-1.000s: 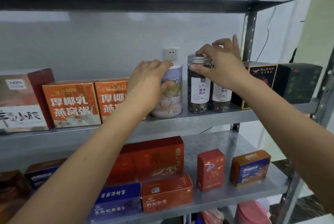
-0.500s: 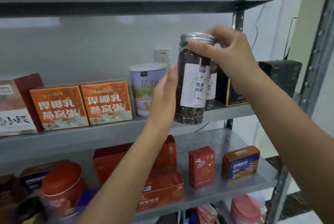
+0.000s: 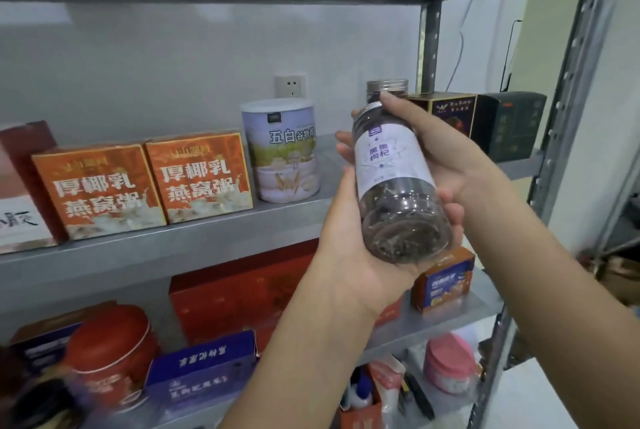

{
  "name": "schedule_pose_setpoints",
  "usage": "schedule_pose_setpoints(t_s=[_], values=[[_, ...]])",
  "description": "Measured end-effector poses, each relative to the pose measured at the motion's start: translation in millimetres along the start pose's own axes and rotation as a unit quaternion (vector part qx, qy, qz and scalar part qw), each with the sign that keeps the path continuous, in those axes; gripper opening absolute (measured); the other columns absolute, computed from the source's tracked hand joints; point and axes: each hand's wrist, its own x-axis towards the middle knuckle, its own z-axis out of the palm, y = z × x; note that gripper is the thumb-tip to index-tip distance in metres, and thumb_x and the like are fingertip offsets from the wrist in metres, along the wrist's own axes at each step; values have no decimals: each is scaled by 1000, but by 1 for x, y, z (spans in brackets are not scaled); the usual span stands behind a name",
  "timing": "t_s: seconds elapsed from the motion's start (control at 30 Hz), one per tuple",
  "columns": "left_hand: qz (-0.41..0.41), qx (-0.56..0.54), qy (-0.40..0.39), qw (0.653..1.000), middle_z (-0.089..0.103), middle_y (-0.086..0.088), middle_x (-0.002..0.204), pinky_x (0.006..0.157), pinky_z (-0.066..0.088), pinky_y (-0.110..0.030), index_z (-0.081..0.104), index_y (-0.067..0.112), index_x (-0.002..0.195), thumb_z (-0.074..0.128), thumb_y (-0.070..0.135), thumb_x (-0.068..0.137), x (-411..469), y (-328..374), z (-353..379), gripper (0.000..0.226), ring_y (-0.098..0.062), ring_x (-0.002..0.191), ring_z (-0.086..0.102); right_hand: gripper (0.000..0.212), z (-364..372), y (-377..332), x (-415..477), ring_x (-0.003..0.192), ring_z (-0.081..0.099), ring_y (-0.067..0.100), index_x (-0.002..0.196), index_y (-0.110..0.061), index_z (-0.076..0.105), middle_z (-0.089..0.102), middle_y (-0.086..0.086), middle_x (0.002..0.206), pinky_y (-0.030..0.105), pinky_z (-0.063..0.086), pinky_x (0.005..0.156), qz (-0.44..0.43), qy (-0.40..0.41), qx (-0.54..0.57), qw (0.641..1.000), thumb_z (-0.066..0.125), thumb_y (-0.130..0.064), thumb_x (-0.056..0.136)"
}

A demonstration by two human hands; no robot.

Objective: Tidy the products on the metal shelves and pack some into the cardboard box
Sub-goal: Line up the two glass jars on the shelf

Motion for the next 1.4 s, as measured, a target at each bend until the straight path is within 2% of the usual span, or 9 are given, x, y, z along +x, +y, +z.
schedule_pose_setpoints(t_s=[0.17, 0.4, 0.5, 0.6, 0.8, 0.87, 1.1, 1.27, 1.4], values=[[-6, -38, -11, 999, 61, -16, 69, 48, 55, -27, 66, -4, 78, 40, 55, 97, -12, 1, -4, 67, -26, 49, 60, 34, 10, 17, 6, 77, 62, 21, 94, -3, 63, 65, 12, 90, 32, 57, 75, -4, 20, 24, 999, 66, -35, 84], [-14, 45, 2, 999, 69, -21, 92, 60, 60, -35, 65, -5, 104, 39, 54, 99, -12, 9, -33, 64, -31, 73, 68, 21, 25, 12, 9, 73, 61, 25, 84, -6, 61, 62, 13, 84, 33, 58, 68, 14, 93, -97, 991, 70, -25, 81], [53, 148, 47, 986, 72, -18, 107, 74, 59, -42, 60, 11, 123, 37, 62, 94, -11, 13, -46, 62, -34, 89, 70, 17, 24, 16, 19, 74, 62, 23, 85, -10, 64, 66, 7, 80, 34, 54, 73, -85, 169, -296, 936, 75, -22, 79], [84, 166, 50, 981, 75, -15, 95, 63, 59, -38, 64, 16, 113, 43, 61, 90, -15, 11, -47, 54, -31, 74, 71, 19, 25, 24, 23, 67, 65, 17, 84, -15, 66, 68, 1, 75, 32, 54, 69, -135, 194, -361, 902, 77, -28, 78], [44, -40, 24, 998, 67, -22, 87, 51, 56, -28, 64, 1, 119, 51, 54, 94, -25, 15, -38, 59, -27, 61, 64, 45, 26, 23, 20, 100, 68, 29, 106, -6, 64, 69, 16, 114, 41, 54, 93, 13, 98, -118, 988, 77, -30, 70], [36, -87, 11, 995, 64, -23, 88, 49, 56, -29, 62, -3, 122, 52, 49, 94, -30, 17, -33, 60, -28, 59, 63, 37, 28, 28, 21, 89, 66, 29, 97, -6, 63, 66, 16, 107, 40, 50, 96, 35, 81, -99, 991, 75, -30, 70], [18, -142, -14, 990, 65, -25, 88, 50, 58, -33, 61, -7, 116, 50, 43, 97, -33, 21, -30, 54, -30, 62, 63, 28, 36, 30, 21, 56, 60, 19, 94, -8, 59, 60, 9, 73, 27, 55, 63, 53, 95, -122, 987, 67, -33, 84], [53, 95, 4, 994, 70, -22, 99, 63, 60, -35, 58, 4, 127, 38, 56, 98, -23, 18, -53, 62, -29, 74, 70, 23, 33, 21, 23, 64, 61, 20, 91, -7, 64, 65, 12, 80, 32, 54, 72, -19, 119, -214, 969, 69, -29, 84], [151, 355, 75, 920, 72, -6, 113, 96, 52, -49, 55, 26, 130, 51, 67, 84, -17, 20, -68, 62, -26, 103, 70, 22, 30, 23, 30, 64, 61, 16, 86, -7, 71, 68, 6, 75, 28, 49, 65, -154, 210, -420, 869, 76, -26, 76]])
